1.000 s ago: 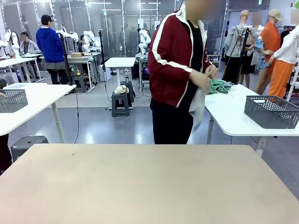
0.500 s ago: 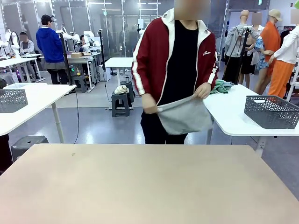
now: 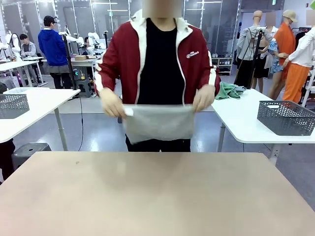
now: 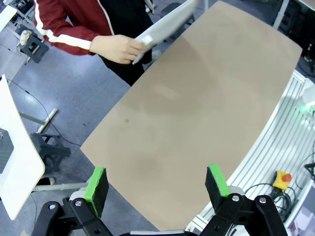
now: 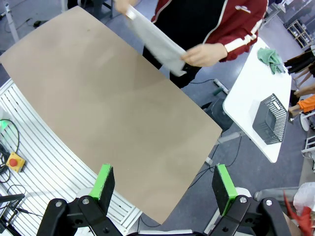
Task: Fold the towels and place them in the basket.
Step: When a person lays out a Towel with hook on the table, fold it in half twice.
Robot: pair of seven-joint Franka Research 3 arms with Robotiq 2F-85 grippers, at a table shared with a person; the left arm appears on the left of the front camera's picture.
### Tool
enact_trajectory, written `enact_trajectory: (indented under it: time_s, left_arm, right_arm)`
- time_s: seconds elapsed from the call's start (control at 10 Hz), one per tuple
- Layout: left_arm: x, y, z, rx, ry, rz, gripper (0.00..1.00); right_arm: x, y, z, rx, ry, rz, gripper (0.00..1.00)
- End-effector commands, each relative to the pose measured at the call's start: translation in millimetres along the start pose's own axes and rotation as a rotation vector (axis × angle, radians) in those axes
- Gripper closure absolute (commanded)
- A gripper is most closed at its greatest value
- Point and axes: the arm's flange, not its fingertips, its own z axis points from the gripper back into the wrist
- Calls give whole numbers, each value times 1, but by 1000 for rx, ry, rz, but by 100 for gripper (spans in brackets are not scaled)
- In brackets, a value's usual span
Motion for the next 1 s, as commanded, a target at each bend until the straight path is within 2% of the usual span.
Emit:
enact_trajectory:
  time_s: [0.0, 0.9]
  left_arm:
    - [0, 0, 0, -4, -6, -3, 0]
    - [0, 0, 0, -4, -6, -3, 0]
  right_arm:
    - [-2, 2, 5, -2, -10, 3, 0]
    - [-2, 2, 5, -2, -10, 3, 0]
